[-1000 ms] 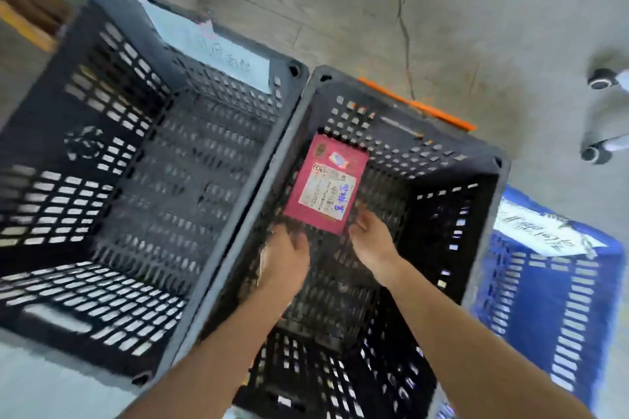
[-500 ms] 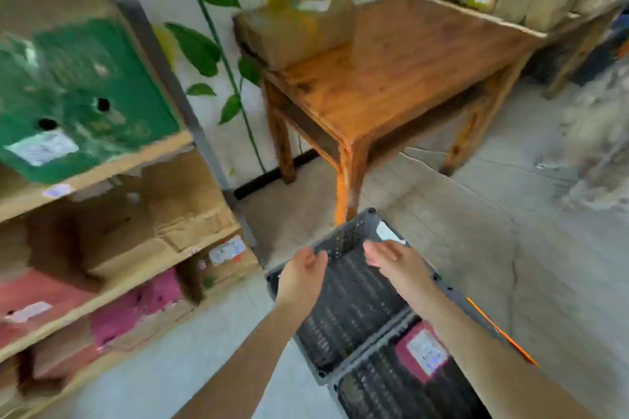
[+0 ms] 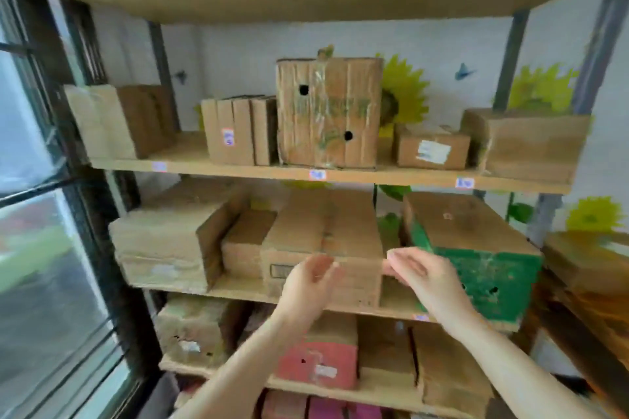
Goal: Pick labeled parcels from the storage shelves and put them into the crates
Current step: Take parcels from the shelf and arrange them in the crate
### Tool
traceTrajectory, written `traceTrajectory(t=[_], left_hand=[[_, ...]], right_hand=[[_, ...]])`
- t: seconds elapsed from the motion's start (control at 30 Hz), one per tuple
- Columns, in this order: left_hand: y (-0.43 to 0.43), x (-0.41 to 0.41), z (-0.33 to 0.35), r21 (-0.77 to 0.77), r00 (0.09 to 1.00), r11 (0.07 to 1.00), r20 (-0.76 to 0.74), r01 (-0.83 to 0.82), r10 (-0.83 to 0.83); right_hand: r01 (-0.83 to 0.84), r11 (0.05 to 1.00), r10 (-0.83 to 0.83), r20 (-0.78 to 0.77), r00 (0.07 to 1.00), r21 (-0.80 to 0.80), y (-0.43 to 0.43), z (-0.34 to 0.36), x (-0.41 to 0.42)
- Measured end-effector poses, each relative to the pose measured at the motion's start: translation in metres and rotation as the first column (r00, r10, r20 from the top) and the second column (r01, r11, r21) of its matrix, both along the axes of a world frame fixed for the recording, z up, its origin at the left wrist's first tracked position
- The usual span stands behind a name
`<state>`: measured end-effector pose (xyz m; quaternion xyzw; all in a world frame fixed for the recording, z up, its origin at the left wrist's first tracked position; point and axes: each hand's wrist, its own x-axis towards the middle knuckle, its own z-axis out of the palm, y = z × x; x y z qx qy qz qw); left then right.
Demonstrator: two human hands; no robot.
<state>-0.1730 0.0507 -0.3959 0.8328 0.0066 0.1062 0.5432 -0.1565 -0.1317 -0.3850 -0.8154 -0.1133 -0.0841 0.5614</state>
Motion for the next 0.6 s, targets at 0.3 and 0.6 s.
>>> traceTrajectory(t=[0.3,0.6], left_hand=[[0.184,0.024,0.078,-0.064,0.961,0.978,0.185,-0.199,0.207],[0.261,0.122,0.135,-0.149,0.919,0.957,0.276,-0.248,0.281]], right_hand=[[-0.129,0.981,0.171,0.344,0.923,-0.142,0.193,0.089,0.043],[0.178,0.901,0.116,0.615,0.78,-0.395,0.282,0.178,0.134]])
